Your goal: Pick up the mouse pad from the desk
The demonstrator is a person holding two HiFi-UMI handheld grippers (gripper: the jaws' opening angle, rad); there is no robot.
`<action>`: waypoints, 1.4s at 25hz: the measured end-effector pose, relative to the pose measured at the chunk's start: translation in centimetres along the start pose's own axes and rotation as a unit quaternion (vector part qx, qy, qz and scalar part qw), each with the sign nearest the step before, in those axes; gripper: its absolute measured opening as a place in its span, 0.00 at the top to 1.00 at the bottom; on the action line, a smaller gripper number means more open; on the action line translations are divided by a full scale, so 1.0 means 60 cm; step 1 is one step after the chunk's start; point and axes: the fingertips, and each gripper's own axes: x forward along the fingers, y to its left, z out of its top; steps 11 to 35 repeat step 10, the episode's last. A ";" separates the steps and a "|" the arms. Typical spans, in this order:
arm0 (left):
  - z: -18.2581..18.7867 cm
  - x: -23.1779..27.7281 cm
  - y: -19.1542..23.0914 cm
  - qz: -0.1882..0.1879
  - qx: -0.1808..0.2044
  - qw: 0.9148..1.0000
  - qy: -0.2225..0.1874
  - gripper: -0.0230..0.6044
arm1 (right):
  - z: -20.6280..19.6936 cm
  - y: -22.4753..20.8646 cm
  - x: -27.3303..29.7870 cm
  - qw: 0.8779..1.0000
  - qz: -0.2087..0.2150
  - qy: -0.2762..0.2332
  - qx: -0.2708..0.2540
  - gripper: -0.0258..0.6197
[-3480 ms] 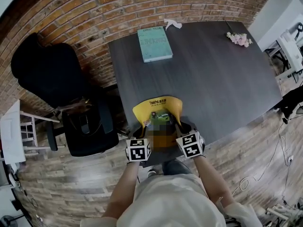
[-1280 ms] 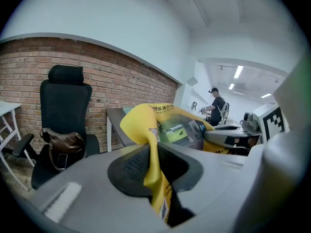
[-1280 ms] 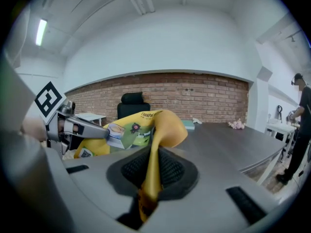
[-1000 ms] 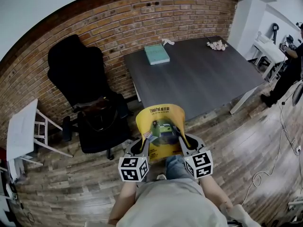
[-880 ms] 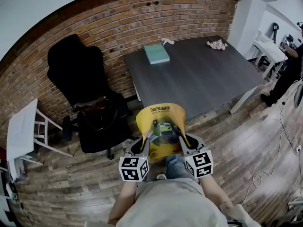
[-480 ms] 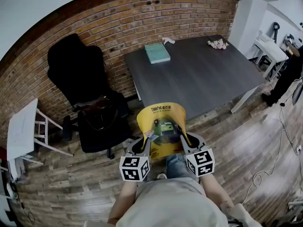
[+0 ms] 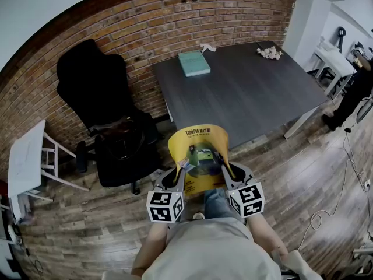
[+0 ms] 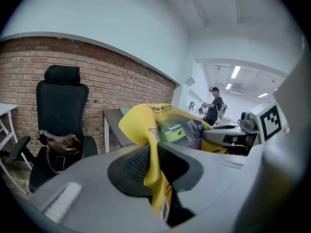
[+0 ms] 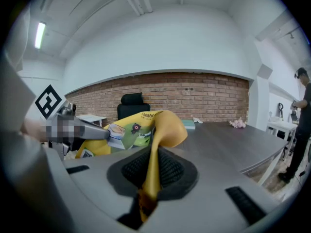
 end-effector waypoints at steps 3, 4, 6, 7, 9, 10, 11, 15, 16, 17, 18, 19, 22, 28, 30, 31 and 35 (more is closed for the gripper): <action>0.001 0.004 0.003 0.000 -0.002 1.000 0.002 0.88 | 0.001 -0.001 0.005 1.000 0.003 0.003 -0.001 0.91; 0.000 0.005 0.003 0.000 -0.003 1.000 0.002 0.88 | 0.001 -0.002 0.006 1.000 0.004 0.003 -0.001 0.91; 0.001 0.008 0.005 0.001 -0.007 1.000 0.002 0.88 | 0.002 -0.003 0.009 1.000 0.005 0.004 -0.002 0.91; 0.002 0.009 0.006 0.001 -0.008 1.000 0.002 0.88 | 0.003 -0.004 0.011 1.000 0.006 0.004 -0.002 0.91; 0.005 0.013 0.009 0.002 -0.009 1.000 0.002 0.88 | 0.006 -0.007 0.015 1.000 0.006 0.005 -0.001 0.91; 0.006 0.015 0.010 0.002 -0.010 1.000 0.002 0.88 | 0.007 -0.008 0.017 1.000 0.006 0.005 -0.001 0.91; 0.006 0.015 0.010 0.002 -0.010 1.000 0.002 0.88 | 0.007 -0.008 0.017 1.000 0.006 0.005 -0.001 0.91; 0.006 0.015 0.010 0.002 -0.010 1.000 0.002 0.88 | 0.007 -0.008 0.017 1.000 0.006 0.005 -0.001 0.91; 0.006 0.015 0.010 0.002 -0.010 1.000 0.002 0.88 | 0.007 -0.008 0.017 1.000 0.006 0.005 -0.001 0.91; 0.006 0.015 0.010 0.002 -0.010 1.000 0.002 0.88 | 0.007 -0.008 0.017 1.000 0.006 0.005 -0.001 0.91; 0.006 0.015 0.010 0.002 -0.010 1.000 0.002 0.88 | 0.007 -0.008 0.017 1.000 0.006 0.005 -0.001 0.91; 0.006 0.015 0.010 0.002 -0.010 1.000 0.002 0.88 | 0.007 -0.008 0.017 1.000 0.006 0.005 -0.001 0.91; 0.006 0.015 0.010 0.002 -0.010 1.000 0.002 0.88 | 0.007 -0.008 0.017 1.000 0.006 0.005 -0.001 0.91; 0.006 0.015 0.010 0.002 -0.010 1.000 0.002 0.88 | 0.007 -0.008 0.017 1.000 0.006 0.005 -0.001 0.91; 0.006 0.015 0.010 0.002 -0.010 1.000 0.002 0.88 | 0.007 -0.008 0.017 1.000 0.006 0.005 -0.001 0.91; 0.006 0.015 0.010 0.002 -0.010 1.000 0.002 0.88 | 0.007 -0.008 0.017 1.000 0.006 0.005 -0.001 0.91; 0.006 0.015 0.010 0.002 -0.010 1.000 0.002 0.88 | 0.007 -0.008 0.017 1.000 0.006 0.005 -0.001 0.91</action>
